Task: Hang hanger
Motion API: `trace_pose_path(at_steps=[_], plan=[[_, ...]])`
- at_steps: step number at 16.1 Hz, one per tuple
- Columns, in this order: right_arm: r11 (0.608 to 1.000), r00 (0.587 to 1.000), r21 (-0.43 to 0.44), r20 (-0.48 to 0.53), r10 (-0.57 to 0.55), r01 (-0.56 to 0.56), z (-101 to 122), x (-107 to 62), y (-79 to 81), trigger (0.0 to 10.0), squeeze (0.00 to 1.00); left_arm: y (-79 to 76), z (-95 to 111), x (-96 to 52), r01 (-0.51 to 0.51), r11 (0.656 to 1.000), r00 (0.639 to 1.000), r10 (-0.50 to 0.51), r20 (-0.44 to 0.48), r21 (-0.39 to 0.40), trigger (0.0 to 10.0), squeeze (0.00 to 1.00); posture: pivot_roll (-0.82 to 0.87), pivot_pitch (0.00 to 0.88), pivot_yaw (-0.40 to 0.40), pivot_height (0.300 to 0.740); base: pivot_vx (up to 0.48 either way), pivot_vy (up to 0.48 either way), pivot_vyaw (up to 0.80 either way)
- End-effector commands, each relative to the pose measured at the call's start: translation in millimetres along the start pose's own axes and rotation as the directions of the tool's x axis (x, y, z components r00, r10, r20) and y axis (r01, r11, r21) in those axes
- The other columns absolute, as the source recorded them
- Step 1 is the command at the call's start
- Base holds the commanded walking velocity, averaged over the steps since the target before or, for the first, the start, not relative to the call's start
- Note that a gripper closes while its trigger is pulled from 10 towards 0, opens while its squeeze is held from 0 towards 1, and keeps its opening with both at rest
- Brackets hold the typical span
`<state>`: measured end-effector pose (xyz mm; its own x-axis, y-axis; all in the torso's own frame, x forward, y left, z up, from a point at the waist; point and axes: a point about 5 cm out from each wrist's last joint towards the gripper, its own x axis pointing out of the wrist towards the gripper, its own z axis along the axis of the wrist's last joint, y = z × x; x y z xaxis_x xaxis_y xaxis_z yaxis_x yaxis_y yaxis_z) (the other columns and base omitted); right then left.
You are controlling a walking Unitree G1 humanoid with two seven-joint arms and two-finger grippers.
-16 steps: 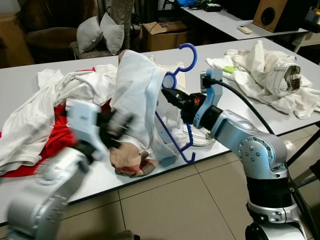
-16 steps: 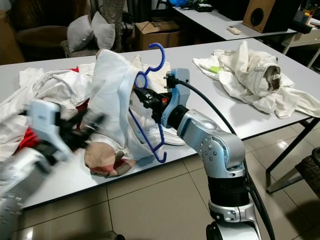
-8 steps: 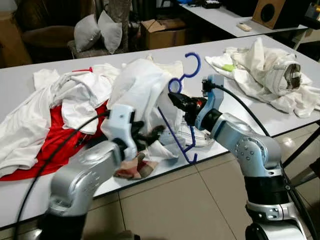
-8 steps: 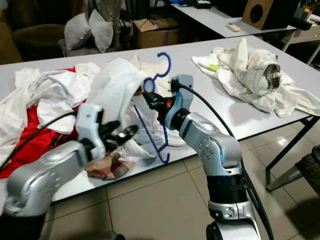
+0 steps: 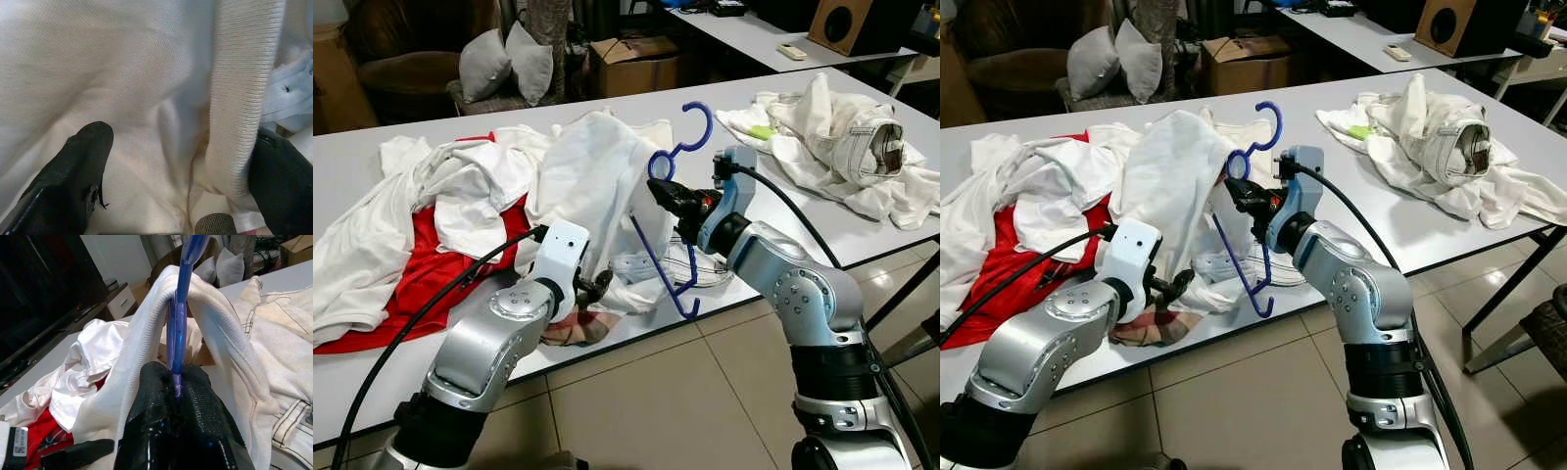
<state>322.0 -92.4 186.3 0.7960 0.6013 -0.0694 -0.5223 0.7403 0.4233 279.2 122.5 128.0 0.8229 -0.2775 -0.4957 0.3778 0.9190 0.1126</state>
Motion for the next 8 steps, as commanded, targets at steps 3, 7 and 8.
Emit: trace_pose_path(at_steps=[3,7,8], plan=[[1.0,0.999,-0.006,0.031,-0.016,0.016,5.8,0.0,-2.5,10.0,0.0,0.0,-1.2,-0.9,0.007,1.0,1.0,-0.007,0.007,-0.029,0.0,0.0,-0.03,0.0,0.031,0.74,0.0,0.0,0.0],[1.0,0.999,-0.005,0.029,-0.014,0.014,5.6,0.0,-2.2,10.0,0.0,-3.9,1.8,-3.4,0.044,0.997,0.998,-0.042,0.039,-0.064,0.0,0.0,-0.03,0.0,0.032,0.74,0.0,0.0,0.0],[1.0,0.999,-0.005,0.029,-0.015,0.015,5.6,0.0,-2.3,10.0,0.0,-4.2,1.7,-3.5,0.048,0.997,0.998,-0.045,0.042,-0.068,0.0,0.0,-0.03,0.0,0.033,0.74,0.0,0.0,0.0]])
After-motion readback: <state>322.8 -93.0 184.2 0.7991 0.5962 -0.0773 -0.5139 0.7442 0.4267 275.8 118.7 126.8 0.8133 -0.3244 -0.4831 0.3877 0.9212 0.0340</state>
